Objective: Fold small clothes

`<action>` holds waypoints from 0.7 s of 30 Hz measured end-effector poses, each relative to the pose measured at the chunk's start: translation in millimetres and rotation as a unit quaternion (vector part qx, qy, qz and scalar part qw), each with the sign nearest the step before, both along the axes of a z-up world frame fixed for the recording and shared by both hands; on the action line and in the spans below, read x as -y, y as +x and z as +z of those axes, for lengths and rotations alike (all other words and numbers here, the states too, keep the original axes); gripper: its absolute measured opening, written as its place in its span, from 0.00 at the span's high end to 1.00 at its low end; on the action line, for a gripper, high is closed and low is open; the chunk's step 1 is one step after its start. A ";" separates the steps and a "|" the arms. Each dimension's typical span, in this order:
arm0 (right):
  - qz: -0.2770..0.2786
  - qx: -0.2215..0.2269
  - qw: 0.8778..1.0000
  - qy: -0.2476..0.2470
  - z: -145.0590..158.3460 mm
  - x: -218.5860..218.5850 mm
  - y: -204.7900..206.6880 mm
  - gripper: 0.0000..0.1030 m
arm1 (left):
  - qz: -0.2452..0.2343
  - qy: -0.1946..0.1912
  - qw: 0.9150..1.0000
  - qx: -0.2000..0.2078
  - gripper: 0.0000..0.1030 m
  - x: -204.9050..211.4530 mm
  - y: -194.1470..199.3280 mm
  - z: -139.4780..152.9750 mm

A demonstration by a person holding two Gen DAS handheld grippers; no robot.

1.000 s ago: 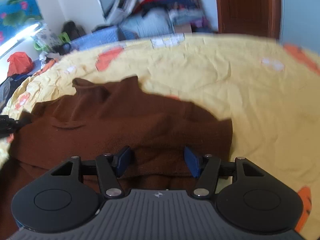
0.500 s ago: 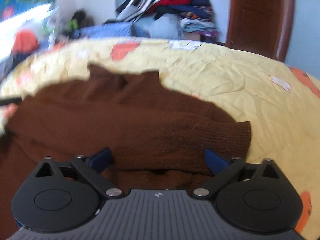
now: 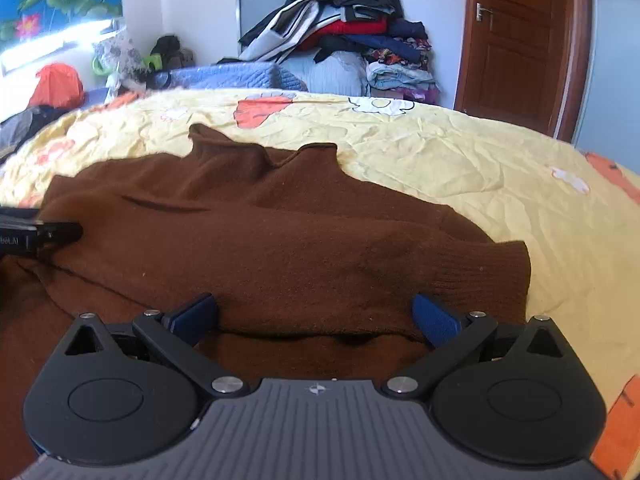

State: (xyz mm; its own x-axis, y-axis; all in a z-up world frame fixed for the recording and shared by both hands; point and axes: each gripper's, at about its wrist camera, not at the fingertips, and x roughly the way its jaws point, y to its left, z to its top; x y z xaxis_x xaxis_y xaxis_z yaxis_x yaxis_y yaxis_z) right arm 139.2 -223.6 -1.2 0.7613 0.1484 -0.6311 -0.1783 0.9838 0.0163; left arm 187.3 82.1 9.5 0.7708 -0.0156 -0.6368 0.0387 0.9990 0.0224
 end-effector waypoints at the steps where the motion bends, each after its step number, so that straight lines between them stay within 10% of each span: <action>1: 0.000 -0.008 1.000 -0.004 4.0 -0.9 -0.2 0.00 | 0.003 0.011 1.000 0.007 0.06 2.0 -5.2 3.8; 7: -0.050 0.036 0.992 0.107 42.1 53.6 -82.6 0.00 | -0.011 -0.054 0.998 0.043 0.07 -17.4 -103.9 24.0; 14: -0.068 -0.030 0.995 0.064 11.5 67.2 -106.1 0.25 | 0.049 -0.052 0.997 -0.008 0.07 -32.5 -98.5 0.4; 16: -0.070 -0.028 0.994 0.082 10.4 66.0 -101.7 0.37 | 0.063 -0.060 0.996 -0.005 0.31 -36.6 -92.7 1.5; 18: -0.078 -0.033 0.991 0.100 10.0 67.7 -95.8 0.81 | 0.072 -0.046 0.996 0.000 0.69 -39.9 -90.6 3.0; 21: -0.101 -0.034 0.989 0.101 7.5 79.9 -91.8 0.94 | 0.062 -0.049 0.997 0.008 0.80 -51.9 -95.8 0.7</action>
State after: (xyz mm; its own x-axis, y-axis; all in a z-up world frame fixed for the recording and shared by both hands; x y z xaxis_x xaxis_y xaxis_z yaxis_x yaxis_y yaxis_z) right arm 47.4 -303.5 6.3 0.7454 0.1250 -0.6548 0.0302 0.9749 0.2205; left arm 91.5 134.1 10.1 0.7814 0.0181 -0.6238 -0.0838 0.9936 -0.0761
